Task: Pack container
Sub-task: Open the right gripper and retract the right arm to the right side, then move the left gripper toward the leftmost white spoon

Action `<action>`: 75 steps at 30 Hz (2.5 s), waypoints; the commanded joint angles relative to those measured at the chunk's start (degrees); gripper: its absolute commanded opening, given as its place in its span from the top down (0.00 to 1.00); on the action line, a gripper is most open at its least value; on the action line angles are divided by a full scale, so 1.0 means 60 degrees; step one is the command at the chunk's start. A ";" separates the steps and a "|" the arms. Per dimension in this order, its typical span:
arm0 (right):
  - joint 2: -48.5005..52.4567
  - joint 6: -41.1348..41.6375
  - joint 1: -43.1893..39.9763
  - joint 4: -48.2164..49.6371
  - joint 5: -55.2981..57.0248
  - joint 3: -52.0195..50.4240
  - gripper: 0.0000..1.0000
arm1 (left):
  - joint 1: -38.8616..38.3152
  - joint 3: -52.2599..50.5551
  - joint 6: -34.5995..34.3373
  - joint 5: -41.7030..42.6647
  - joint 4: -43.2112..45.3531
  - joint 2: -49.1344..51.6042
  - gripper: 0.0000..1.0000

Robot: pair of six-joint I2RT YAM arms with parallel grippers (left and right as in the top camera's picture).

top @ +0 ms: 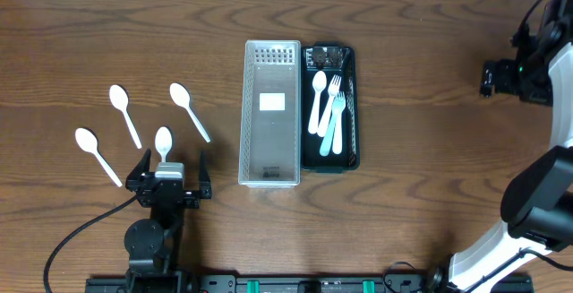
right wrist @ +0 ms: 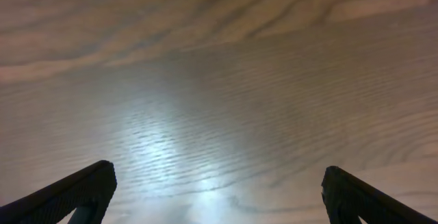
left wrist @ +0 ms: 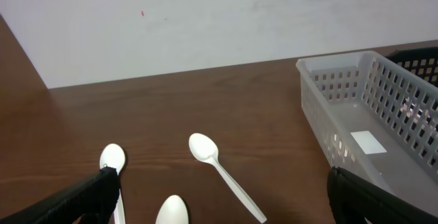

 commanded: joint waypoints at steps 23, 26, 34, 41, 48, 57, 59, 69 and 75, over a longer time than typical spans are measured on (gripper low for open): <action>-0.0018 -0.0131 -0.0153 0.0561 -0.0062 -0.1326 0.01 | -0.0025 0.0554 -0.0554 -0.0142 -0.0164 0.0117 0.02; -0.0018 -0.0131 -0.0153 0.0612 -0.0069 -0.1326 0.01 | 0.0015 0.1286 -0.0514 -0.0594 -0.0761 0.0630 0.02; -0.0018 -0.0131 -0.0153 0.0619 -0.0069 -0.1326 0.01 | 0.0539 0.5311 -0.0772 -0.0058 -0.3654 0.4612 0.02; -0.0018 -0.0135 -0.0153 0.0619 -0.0069 -0.1326 0.01 | 0.0645 0.7257 -0.0714 0.0087 -0.4087 0.6819 0.02; -0.0018 -0.0135 -0.0153 0.0619 -0.0069 -0.1326 0.01 | 0.2561 0.9282 -0.2911 0.0149 -0.7850 0.9242 0.02; -0.0018 -0.0135 -0.0153 0.0619 -0.0069 -0.1326 0.01 | 0.4266 1.0284 -0.3446 0.0492 -0.8772 1.1198 0.02; -0.0018 -0.0135 -0.0153 0.0619 -0.0069 -0.1326 0.01 | 0.4885 1.0539 -0.3781 0.0492 -0.9216 1.1734 0.02; -0.0018 -0.0135 -0.0153 0.0623 -0.0073 -0.1326 0.01 | 0.6280 1.0575 -0.3719 0.0415 -0.8961 1.3497 0.02; -0.0018 -0.0135 -0.0153 0.0623 -0.0069 -0.1326 0.01 | 0.6674 1.1508 -0.4036 -0.0058 -0.9275 1.4994 0.02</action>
